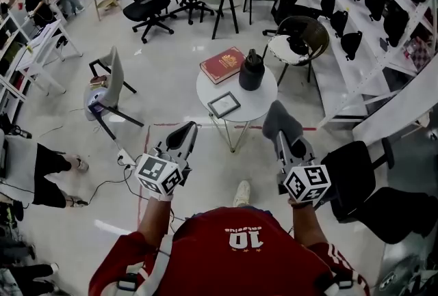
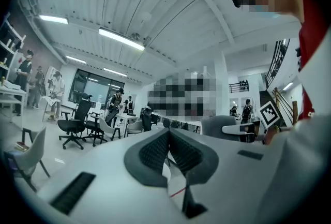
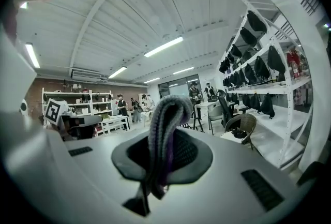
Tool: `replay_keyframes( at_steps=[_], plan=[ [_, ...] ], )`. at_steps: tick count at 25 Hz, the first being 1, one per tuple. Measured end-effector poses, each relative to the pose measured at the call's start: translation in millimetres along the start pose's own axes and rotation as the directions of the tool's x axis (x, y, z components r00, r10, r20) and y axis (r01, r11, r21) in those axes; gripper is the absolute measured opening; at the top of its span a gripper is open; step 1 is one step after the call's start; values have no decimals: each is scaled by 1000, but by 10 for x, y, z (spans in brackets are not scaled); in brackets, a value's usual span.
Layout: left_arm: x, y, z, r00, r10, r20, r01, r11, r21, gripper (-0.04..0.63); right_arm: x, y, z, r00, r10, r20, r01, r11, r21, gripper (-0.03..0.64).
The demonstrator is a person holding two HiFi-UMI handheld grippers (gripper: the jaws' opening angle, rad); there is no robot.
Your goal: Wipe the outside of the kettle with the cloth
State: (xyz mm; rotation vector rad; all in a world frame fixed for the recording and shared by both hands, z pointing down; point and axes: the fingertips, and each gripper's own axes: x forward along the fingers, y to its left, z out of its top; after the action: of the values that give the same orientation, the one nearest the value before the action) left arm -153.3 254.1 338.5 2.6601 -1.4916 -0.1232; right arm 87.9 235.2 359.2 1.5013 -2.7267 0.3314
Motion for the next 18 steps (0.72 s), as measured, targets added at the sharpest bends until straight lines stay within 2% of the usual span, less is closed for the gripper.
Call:
replay_keyframes(
  at_steps=[8,18],
  plan=[
    [723,66,168,1000,-11,0,11,999,37,6,451,-563,266,1000,5,27,-6,1000,18,55],
    [1508,134,208,1000,24,-7,-23,998,54,6,994,-1199,445,997,67,26,-68,997,32,55]
  ],
)
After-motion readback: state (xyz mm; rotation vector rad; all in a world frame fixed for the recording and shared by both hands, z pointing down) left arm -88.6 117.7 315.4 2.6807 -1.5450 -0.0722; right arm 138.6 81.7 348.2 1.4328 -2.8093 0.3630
